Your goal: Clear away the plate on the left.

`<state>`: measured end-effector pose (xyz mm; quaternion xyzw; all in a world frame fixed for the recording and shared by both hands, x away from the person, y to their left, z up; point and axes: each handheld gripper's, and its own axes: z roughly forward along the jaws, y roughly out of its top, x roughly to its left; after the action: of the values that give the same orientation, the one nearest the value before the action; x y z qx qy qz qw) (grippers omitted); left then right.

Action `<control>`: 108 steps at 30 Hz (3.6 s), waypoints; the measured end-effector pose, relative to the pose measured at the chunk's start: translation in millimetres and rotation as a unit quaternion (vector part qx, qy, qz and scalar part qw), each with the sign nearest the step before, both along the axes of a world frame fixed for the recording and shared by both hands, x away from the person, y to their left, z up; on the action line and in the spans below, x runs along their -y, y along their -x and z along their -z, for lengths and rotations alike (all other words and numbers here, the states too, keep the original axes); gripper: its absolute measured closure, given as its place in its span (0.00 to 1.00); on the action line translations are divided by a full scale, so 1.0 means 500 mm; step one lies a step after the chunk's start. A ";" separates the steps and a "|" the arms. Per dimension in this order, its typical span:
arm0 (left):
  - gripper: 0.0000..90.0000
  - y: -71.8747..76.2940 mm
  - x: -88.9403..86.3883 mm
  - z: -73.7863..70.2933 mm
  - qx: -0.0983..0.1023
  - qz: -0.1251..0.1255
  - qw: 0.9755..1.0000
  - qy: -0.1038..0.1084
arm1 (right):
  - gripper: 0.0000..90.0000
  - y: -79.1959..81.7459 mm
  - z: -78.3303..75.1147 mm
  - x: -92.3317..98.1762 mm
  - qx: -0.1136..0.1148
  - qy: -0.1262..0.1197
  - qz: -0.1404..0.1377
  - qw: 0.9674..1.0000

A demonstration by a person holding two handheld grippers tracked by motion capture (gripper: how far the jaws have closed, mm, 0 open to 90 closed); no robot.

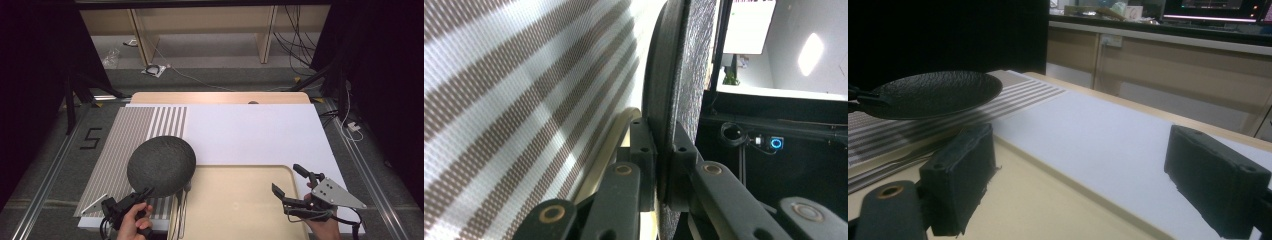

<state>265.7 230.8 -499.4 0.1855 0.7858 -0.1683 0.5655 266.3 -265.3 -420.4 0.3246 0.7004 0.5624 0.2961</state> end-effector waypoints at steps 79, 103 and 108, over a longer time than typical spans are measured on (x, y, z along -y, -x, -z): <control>0.94 0.027 0.225 0.012 -0.027 0.248 0.968 -0.026 | 0.15 0.000 0.000 0.002 -0.001 0.000 0.000 1.000; 0.93 0.020 0.255 0.020 -0.037 0.285 0.957 -0.039 | 0.15 -0.001 0.001 0.001 0.000 0.000 0.000 1.000; 0.93 0.020 0.262 0.021 -0.038 0.289 0.956 -0.040 | 0.15 -0.001 0.002 0.001 -0.001 0.000 0.000 1.000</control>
<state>255.7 99.7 -509.9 0.4204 0.7257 -0.2999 0.4546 266.8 -265.5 -421.1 0.3249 0.7011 0.5619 0.2954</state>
